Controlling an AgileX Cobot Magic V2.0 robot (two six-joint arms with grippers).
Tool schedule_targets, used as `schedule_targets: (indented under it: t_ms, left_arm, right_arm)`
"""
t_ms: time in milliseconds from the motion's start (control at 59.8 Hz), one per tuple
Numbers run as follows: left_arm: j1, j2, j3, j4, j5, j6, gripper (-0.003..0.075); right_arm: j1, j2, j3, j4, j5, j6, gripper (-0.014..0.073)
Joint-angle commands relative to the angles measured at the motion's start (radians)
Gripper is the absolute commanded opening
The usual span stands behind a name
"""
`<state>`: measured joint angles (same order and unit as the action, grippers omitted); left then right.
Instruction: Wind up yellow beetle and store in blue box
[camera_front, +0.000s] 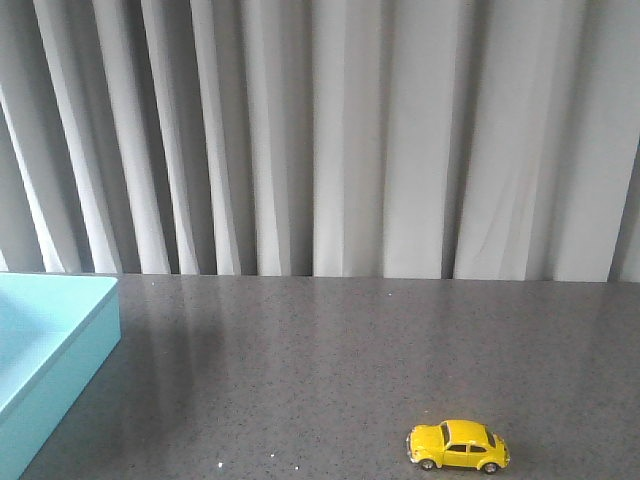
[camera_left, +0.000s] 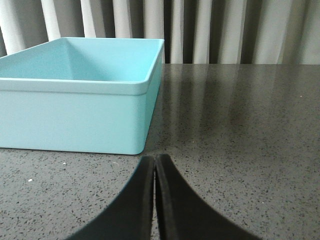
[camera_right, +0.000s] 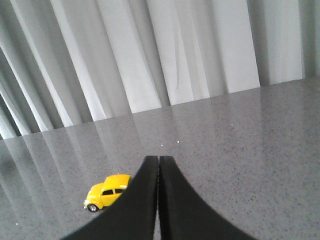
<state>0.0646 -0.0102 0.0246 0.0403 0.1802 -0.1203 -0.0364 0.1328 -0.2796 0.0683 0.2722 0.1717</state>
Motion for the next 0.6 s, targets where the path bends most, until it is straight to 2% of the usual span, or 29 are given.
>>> schedule_targets:
  t_ms: [0,84,201,301,385,502,585]
  left_arm:
    - [-0.007,-0.015,-0.013,-0.001,-0.068,-0.008,-0.0006]
    - [-0.007,-0.015,-0.013,-0.001,-0.068,-0.008,-0.0006]
    - [-0.007,-0.015,-0.013,-0.001,-0.068,-0.008,-0.0006]
    - [-0.007,-0.015,-0.013,-0.001,-0.068,-0.008,-0.0006]
    - [-0.007,-0.015,-0.013,-0.001,-0.068,-0.008,-0.0006]
    - [-0.007,-0.015,-0.013,-0.001,-0.068,-0.008,-0.0006]
    - [-0.007,-0.015,-0.013,-0.001,-0.068,-0.008,-0.0006]
  right_arm:
    - [-0.006,0.036,-0.109,0.003,-0.052,0.0,0.0002]
    - [-0.006,0.041,-0.144,0.023,-0.081,0.0,0.0013]
    - [-0.006,0.09,-0.217,0.041,0.042,-0.025,0.0077]
    - [-0.006,0.162,-0.289,0.087,0.143,-0.13,0.0213]
    - [-0.006,0.223,-0.353,0.153,0.19,-0.215,0.0379]
    - [-0.006,0.269,-0.377,0.197,0.116,-0.29,0.0554]
    - [-0.006,0.293,-0.383,0.235,0.066,-0.287,0.0601]
